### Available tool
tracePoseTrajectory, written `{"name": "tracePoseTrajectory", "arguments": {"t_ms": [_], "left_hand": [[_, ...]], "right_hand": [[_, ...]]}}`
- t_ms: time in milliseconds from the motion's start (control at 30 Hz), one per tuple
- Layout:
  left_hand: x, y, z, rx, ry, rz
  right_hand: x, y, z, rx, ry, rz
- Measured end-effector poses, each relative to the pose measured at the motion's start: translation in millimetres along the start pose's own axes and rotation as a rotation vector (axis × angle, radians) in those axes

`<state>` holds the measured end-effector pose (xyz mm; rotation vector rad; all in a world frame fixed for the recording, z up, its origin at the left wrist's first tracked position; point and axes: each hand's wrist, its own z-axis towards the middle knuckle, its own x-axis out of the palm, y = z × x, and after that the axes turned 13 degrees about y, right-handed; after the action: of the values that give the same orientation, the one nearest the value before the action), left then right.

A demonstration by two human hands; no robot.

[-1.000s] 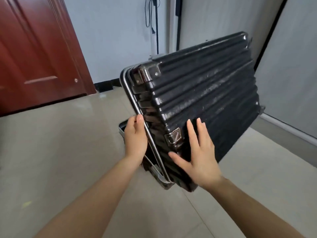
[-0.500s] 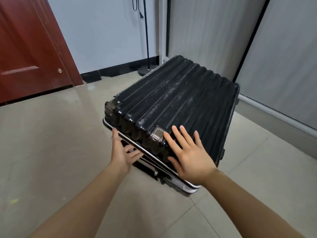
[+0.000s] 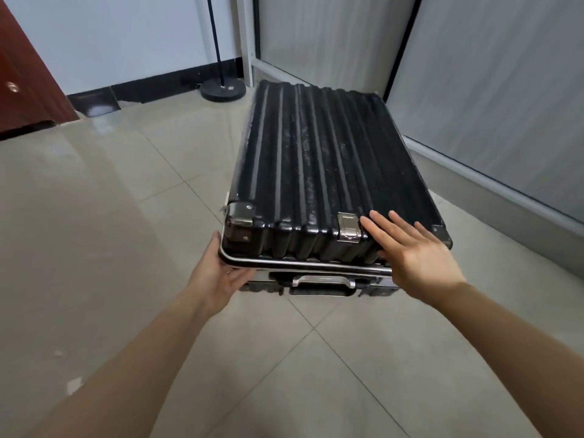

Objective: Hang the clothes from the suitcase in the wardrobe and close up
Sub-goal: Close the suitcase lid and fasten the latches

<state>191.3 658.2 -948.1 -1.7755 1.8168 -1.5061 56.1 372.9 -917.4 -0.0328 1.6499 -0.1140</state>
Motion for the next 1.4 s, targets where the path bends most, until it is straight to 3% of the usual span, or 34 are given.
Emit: {"name": "tracePoseTrajectory", "arguments": {"t_ms": [133,233,433,533,600,767,1100,1167,1267,1400], "left_hand": [[49,51,-13,-0.092,0.181,0.070],[60,78,-23,-0.260,0.272,0.194],[46,78,-18,-0.497,0.357,0.501],[40,50,-16,-0.563,0.373,0.769],[31,30,-4,-0.518,0.251,0.882],[13,0,64,-0.201,-0.190,0.635],[29,24,116,-0.107,-0.191,0.339],[19,29,119,-0.069,-0.193,0.460],[-4,30,127,-0.055,-0.198,0.909],[-10,37,118,0.054,-0.475,1.436]], "right_hand": [[6,-40,-26,0.375,0.001,0.135],[11,-43,-29,0.558,-0.051,0.336],[13,16,-10,0.924,-0.499,1.376],[16,42,4,1.092,-0.366,1.658],[19,54,11,1.102,-0.316,1.758],[27,63,18,1.030,-0.338,1.806],[37,62,20,0.931,-0.359,1.705],[40,61,20,0.925,-0.373,1.703],[41,59,21,0.918,-0.389,1.725],[40,52,21,0.919,-0.406,1.765]]}}
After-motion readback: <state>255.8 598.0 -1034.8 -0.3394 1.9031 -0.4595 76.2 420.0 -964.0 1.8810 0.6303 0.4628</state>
